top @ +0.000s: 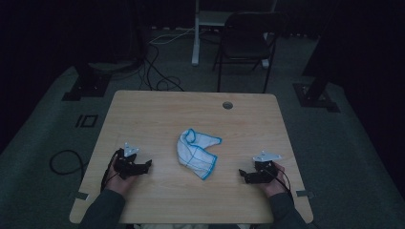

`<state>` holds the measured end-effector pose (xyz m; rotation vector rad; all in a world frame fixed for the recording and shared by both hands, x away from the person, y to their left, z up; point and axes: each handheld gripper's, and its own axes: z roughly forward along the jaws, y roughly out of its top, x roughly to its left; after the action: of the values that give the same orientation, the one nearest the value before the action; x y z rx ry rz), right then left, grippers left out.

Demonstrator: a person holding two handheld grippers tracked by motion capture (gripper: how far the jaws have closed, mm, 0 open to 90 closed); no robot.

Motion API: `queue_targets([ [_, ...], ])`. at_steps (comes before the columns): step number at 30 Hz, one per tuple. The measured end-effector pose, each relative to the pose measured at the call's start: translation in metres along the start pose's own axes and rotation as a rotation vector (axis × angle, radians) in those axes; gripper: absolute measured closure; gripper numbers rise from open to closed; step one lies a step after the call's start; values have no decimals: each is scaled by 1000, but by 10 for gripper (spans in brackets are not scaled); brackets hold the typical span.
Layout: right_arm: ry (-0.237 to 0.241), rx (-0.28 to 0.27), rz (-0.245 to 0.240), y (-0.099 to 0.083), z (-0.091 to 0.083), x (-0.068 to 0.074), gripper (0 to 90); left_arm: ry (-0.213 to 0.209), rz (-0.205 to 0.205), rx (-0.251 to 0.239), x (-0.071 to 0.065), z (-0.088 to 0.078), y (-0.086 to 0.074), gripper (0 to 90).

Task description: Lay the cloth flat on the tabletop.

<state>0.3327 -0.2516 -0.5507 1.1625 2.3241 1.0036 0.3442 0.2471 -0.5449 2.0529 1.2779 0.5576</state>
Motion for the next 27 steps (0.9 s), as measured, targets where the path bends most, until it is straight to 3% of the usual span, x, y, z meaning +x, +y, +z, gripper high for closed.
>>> queue_targets([
  [11, -5, 0, 7, 0, 0, 1, 135, 5, -6, -1, -1, 0, 0, 181],
  [15, -18, 25, 21, 3, -1, 3, 158, 11, -13, 10, -3, -1, 1, 201],
  [19, -25, 29, 31, 5, -4, 4, 311, 4, -7, 9, -3, -1, 2, 233],
  [20, -15, 19, 39, 4, -6, 3, 404, 1, -3, 4, -3, -1, 1, 233],
  [21, -15, 19, 39, 4, -6, 3, 404, 1, -3, 4, -3, -1, 1, 233],
  [22, 14, -6, 58, 4, -9, 3, 495, 2, -3, 6, -3, -1, 1, 233],
  [27, -6, -39, 40, 11, -16, 10, 552, 2, -2, 5, -3, -1, 1, 233],
])
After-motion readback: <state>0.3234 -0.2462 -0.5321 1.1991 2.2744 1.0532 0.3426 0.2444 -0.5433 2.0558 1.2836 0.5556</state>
